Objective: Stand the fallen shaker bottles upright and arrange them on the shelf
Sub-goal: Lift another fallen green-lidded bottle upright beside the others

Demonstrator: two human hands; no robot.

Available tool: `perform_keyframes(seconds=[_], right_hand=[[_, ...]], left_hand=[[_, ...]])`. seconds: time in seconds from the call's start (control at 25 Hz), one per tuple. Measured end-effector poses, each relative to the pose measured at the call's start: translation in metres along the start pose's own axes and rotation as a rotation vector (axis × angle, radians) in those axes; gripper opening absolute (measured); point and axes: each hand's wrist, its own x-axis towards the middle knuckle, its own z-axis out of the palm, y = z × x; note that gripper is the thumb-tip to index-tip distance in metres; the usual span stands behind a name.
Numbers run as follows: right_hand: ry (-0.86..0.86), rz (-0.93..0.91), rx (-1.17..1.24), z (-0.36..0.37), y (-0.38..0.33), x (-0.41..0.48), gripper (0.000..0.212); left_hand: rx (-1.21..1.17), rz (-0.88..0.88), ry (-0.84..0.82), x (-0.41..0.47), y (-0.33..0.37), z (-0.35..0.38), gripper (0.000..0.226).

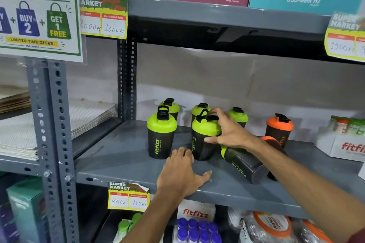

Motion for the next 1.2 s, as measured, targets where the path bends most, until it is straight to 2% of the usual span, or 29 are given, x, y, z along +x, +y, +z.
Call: perform_keyframes(seconds=[0.08, 0.16, 0.28, 0.36, 0.48, 0.56, 0.8, 0.92, 0.96, 1.04, 1.12, 1.2], right_hand=[[-0.029, 0.028, 0.011, -0.003, -0.005, -0.001, 0.09], [0.102, 0.072, -0.015, -0.003, -0.015, 0.0, 0.093], [0.272, 0.105, -0.223, -0.005, -0.03, 0.008, 0.091], [0.247, 0.091, -0.294, -0.006, -0.036, 0.014, 0.075], [0.21, 0.063, -0.216, -0.007, -0.038, 0.019, 0.041], [0.159, 0.029, -0.184, -0.008, -0.036, 0.021, 0.032], [0.039, 0.012, -0.087, -0.006, -0.03, 0.019, 0.043], [0.132, 0.052, 0.052, -0.016, -0.017, 0.013, 0.057], [0.206, 0.07, 0.032, -0.02, -0.008, 0.01, 0.059], [0.262, 0.149, -0.168, -0.026, 0.014, 0.0, 0.062], [0.128, 0.269, -0.389, -0.023, 0.028, -0.02, 0.071], [-0.046, 0.36, -0.492, -0.013, 0.031, -0.029, 0.084]], left_hand=[[-0.003, -0.005, -0.002, -0.001, 0.0, 0.0, 0.065], [-0.004, -0.008, -0.012, -0.001, 0.001, -0.001, 0.065], [-0.029, -0.014, -0.017, -0.002, 0.001, -0.002, 0.062], [-0.034, -0.017, -0.021, -0.003, 0.001, -0.002, 0.061], [-0.036, -0.021, -0.025, -0.003, 0.0, -0.002, 0.062], [-0.038, -0.026, -0.026, -0.003, 0.0, -0.001, 0.062], [-0.041, -0.015, -0.018, -0.001, -0.002, 0.0, 0.057], [-0.055, -0.006, -0.005, -0.001, -0.004, 0.002, 0.055], [-0.059, -0.007, -0.005, -0.001, -0.004, 0.002, 0.055], [-0.071, -0.011, -0.011, 0.001, -0.005, 0.003, 0.054], [-0.077, -0.018, -0.02, -0.001, 0.0, -0.001, 0.052], [-0.063, 0.005, -0.024, -0.001, 0.002, -0.003, 0.049]])
